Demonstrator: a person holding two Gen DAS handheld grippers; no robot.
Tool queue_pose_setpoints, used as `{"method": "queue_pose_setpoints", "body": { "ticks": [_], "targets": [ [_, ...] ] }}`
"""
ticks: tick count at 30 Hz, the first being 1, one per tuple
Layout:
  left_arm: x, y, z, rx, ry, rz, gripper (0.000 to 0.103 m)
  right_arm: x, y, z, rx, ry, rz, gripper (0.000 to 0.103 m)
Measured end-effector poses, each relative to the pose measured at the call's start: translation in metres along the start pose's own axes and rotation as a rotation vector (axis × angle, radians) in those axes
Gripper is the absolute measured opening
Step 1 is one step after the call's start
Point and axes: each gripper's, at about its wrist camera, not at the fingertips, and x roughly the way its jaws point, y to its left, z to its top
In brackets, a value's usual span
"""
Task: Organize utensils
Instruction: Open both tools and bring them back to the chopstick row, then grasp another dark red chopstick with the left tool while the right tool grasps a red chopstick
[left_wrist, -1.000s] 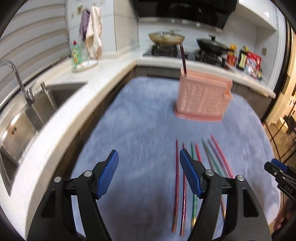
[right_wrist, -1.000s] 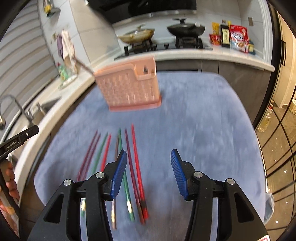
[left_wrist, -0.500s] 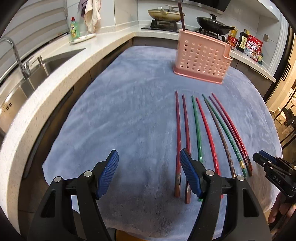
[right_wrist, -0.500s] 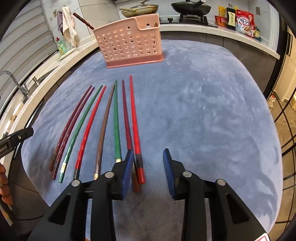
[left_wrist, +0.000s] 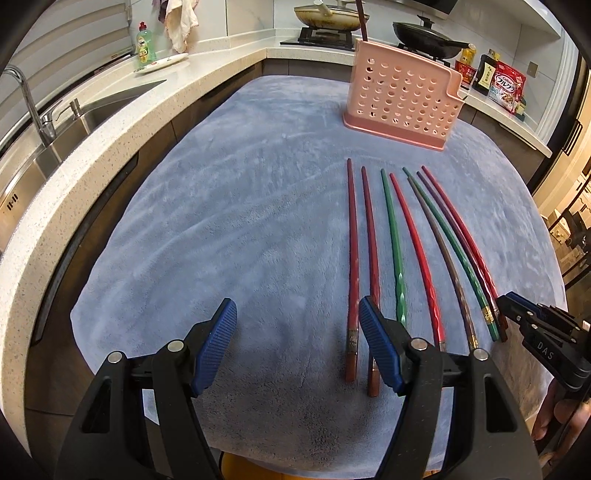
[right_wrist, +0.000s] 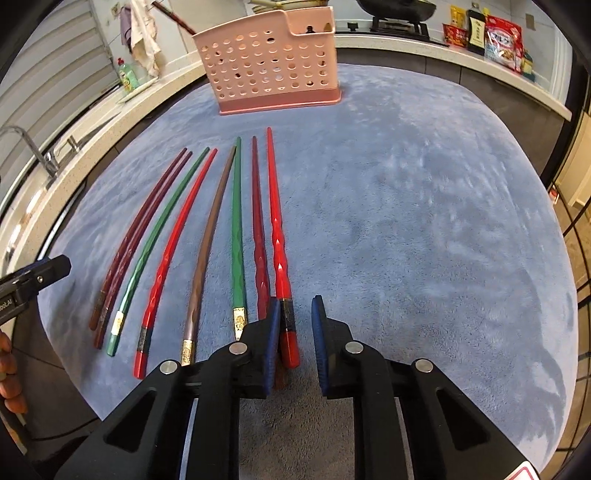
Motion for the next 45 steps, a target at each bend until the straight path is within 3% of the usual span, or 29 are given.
{"method": "queue_pose_setpoints", "body": {
  "ticks": [9,12,29,33,35,39,45],
  "targets": [
    [0.008,-0.001,-0.008,0.000,0.026,-0.005,0.065,0.004,0.002,-0.003,-0.015,0.009,-0.004,0.015],
    [0.011,-0.001,-0.009,-0.004,0.039,-0.013,0.065,0.003,-0.003,-0.003,-0.001,0.003,-0.013,0.009],
    [0.033,-0.012,-0.024,0.027,0.087,-0.017,0.064,-0.008,-0.028,-0.017,0.086,0.005,-0.029,0.008],
    [0.033,-0.014,-0.025,0.047,0.080,-0.006,0.055,-0.008,-0.029,-0.018,0.088,0.007,-0.026,0.008],
    [0.032,-0.015,-0.025,0.056,0.074,-0.006,0.045,-0.008,-0.028,-0.018,0.087,0.007,-0.028,0.008],
    [0.031,-0.014,-0.024,0.055,0.073,-0.028,0.014,-0.008,-0.029,-0.018,0.089,0.007,-0.028,0.008],
    [0.029,-0.007,-0.023,0.027,0.071,-0.067,0.009,-0.011,-0.027,-0.019,0.089,0.008,-0.030,0.008]
  ]
}}
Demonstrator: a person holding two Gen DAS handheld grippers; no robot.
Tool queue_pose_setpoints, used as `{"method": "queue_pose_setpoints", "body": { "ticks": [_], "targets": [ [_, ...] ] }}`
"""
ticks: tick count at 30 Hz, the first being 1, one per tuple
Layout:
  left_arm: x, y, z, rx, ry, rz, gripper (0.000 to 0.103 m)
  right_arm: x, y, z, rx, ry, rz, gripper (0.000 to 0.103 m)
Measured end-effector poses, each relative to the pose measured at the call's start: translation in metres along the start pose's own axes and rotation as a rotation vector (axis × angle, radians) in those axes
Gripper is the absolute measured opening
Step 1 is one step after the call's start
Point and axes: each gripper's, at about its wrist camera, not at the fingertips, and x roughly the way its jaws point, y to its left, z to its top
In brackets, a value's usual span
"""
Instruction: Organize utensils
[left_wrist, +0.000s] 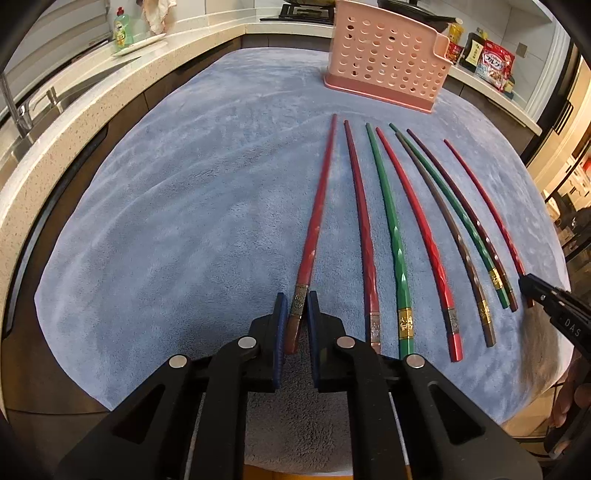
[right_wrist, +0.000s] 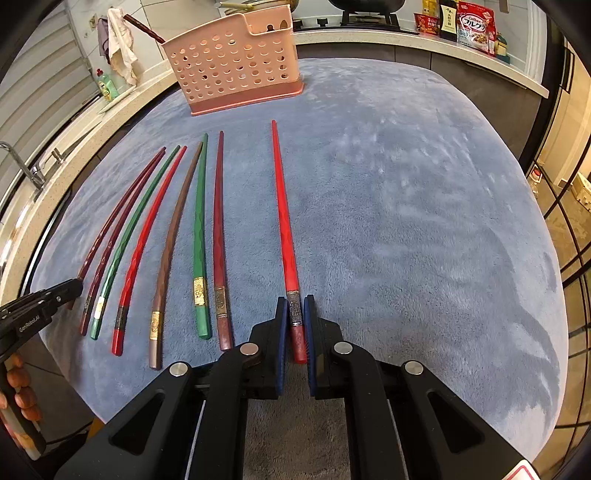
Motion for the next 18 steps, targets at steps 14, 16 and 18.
{"method": "queue_pose_setpoints", "body": {
  "ticks": [14,16,18],
  "targets": [
    [-0.074,0.009,0.036,-0.049,-0.146,-0.054,0.007,-0.078,0.002,0.035,0.023,-0.174,0.052,0.007],
    [-0.084,0.009,0.045,-0.054,-0.167,-0.070,0.007,-0.089,0.003,0.046,0.017,-0.211,0.052,0.007],
    [-0.091,0.010,0.054,-0.057,-0.183,-0.080,0.007,-0.100,0.004,0.059,0.006,-0.248,0.051,0.007]
  ]
}}
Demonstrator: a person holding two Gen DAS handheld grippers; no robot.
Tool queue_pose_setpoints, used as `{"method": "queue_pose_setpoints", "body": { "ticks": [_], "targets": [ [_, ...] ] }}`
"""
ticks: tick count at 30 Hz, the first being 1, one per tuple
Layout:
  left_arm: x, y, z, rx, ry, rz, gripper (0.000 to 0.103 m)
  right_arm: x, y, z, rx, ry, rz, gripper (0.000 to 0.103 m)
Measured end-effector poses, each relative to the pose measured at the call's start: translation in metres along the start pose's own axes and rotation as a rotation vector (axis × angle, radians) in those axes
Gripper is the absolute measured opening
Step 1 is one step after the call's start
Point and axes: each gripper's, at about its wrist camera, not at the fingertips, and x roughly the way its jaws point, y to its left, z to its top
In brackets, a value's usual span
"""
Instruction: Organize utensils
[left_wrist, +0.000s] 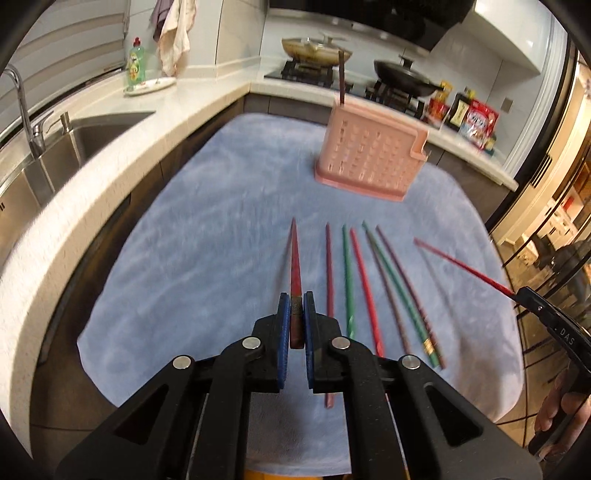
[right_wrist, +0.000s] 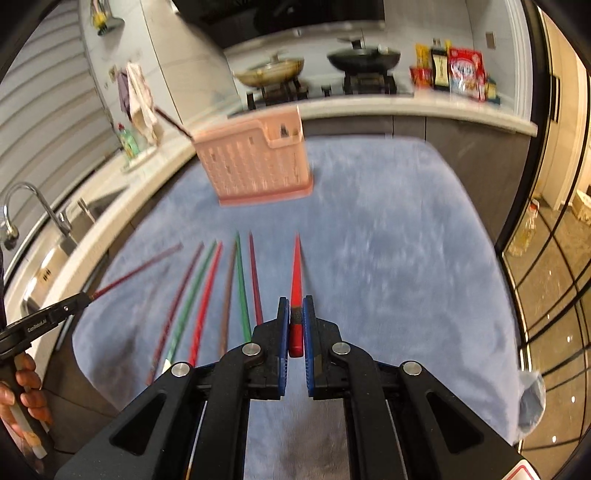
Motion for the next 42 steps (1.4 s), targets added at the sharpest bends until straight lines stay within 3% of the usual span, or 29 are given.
{"method": "queue_pose_setpoints", "body": {
  "ticks": [16,25,31,33,42],
  "targets": [
    [-0.031,-0.017,0.107,0.005,-0.171,-0.089,0.007,-0.025,0.002,0.117,0.018,-0.225,0.062,0.006],
    [-0.061,-0.059,0.190,0.065,-0.347,-0.145,0.007,-0.034,0.014,0.186,0.013,-0.352,0.116,0.006],
    [-0.064,-0.084,0.249,0.080,-0.463,-0.141,0.007,-0.026,0.027,0.244,0.030,-0.428,0.175,0.006],
    [-0.057,-0.090,0.266,0.080,-0.487,-0.130,0.007,-0.019,0.033,0.264,0.034,-0.444,0.199,0.000],
    [-0.012,-0.093,0.307,0.081,-0.477,-0.059,0.007,0.016,0.051,0.309,0.043,-0.431,0.259,0.000]
  ]
}}
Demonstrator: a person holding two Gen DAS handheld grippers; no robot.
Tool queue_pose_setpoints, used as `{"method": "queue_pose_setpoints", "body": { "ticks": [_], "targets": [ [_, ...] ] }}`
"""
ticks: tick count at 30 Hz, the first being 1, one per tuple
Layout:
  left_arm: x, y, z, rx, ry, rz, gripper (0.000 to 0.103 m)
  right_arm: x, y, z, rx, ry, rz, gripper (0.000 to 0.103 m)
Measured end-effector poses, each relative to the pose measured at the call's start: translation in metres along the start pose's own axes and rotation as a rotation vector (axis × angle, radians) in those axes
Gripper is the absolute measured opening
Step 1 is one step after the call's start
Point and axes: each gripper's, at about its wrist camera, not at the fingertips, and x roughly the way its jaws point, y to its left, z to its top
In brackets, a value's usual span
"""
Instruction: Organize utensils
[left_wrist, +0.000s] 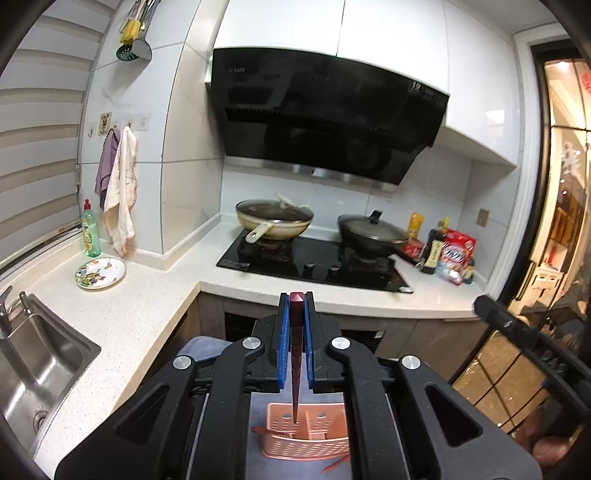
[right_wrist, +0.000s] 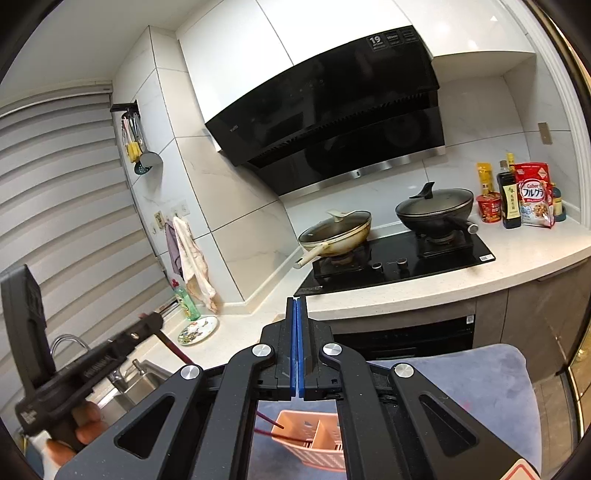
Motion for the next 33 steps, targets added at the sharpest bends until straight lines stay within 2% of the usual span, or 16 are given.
{"method": "queue_pose_setpoints", "body": {
  "ticks": [3,6,10,12,17,19,21,23,28,33],
  "targets": [
    [0.010,0.003,-0.010,0.004,0.027,-0.003,0.007,-0.004,-0.003,-0.010,-0.023,0.003,-0.018,0.000],
    [0.010,0.003,-0.019,0.013,0.038,-0.002,0.007,-0.011,-0.015,-0.034,-0.033,0.046,-0.049,0.001],
    [-0.011,0.003,-0.024,0.006,0.025,-0.038,0.007,-0.023,-0.040,-0.081,-0.043,0.142,-0.132,0.001],
    [-0.028,0.002,-0.028,0.018,0.020,-0.051,0.007,-0.027,-0.053,-0.104,-0.014,0.195,-0.142,0.006],
    [-0.062,0.007,-0.045,0.017,0.027,-0.063,0.007,-0.021,-0.079,-0.165,0.046,0.328,-0.176,0.007],
    [-0.074,0.013,-0.054,0.021,0.025,-0.045,0.007,-0.014,-0.086,-0.192,0.077,0.380,-0.180,0.008],
    [-0.081,0.019,-0.064,0.020,0.031,-0.024,0.007,-0.004,-0.090,-0.213,0.099,0.418,-0.192,0.017],
    [-0.083,0.027,-0.075,0.020,0.044,0.001,0.007,0.005,-0.089,-0.230,0.116,0.439,-0.199,0.034],
    [-0.078,0.050,-0.104,0.000,0.096,0.057,0.007,0.042,-0.079,-0.266,0.111,0.482,-0.247,0.036],
    [-0.065,0.074,-0.125,-0.032,0.133,0.102,0.007,0.071,-0.075,-0.285,0.151,0.492,-0.290,0.036]
  ]
}}
